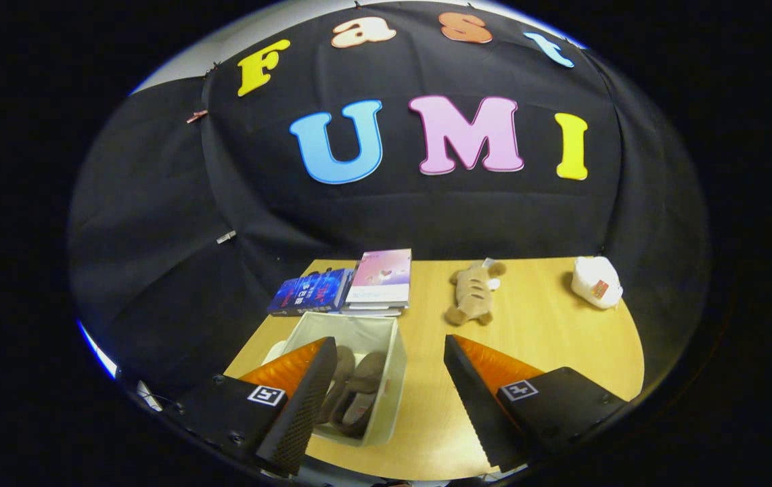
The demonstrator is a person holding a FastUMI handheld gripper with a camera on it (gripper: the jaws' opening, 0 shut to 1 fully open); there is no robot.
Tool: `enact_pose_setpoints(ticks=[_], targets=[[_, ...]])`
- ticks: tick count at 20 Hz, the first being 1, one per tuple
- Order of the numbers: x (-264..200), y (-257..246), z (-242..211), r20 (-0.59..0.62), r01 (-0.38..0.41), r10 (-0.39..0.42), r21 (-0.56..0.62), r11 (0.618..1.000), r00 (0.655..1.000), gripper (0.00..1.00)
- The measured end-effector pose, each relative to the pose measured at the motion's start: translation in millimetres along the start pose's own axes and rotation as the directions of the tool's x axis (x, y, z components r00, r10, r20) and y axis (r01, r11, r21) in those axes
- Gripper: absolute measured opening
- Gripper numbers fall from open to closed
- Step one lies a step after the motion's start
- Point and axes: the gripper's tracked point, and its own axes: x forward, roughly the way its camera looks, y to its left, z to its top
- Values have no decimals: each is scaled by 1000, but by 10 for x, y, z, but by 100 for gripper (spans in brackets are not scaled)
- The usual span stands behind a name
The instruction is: Open the storage box then place both shoes into the box .Put the left shoe in first, then the right shoe, with the right side of both shoes facing outward in a uniform manner.
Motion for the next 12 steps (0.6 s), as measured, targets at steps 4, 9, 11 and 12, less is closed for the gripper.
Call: enact_pose_setpoints(ticks=[4, 9, 11, 12], targets=[[-340, -759, 356, 124, 91, -81, -81, 993, 989, 99], [-759, -1506, 646, 298, 180, -130, -145, 973, 946, 99], [-895, -1675, 669, 342, 184, -122, -156, 970, 932, 99], [-936, -1724, 654, 353, 176, -111, -156, 972, 929, 99]])
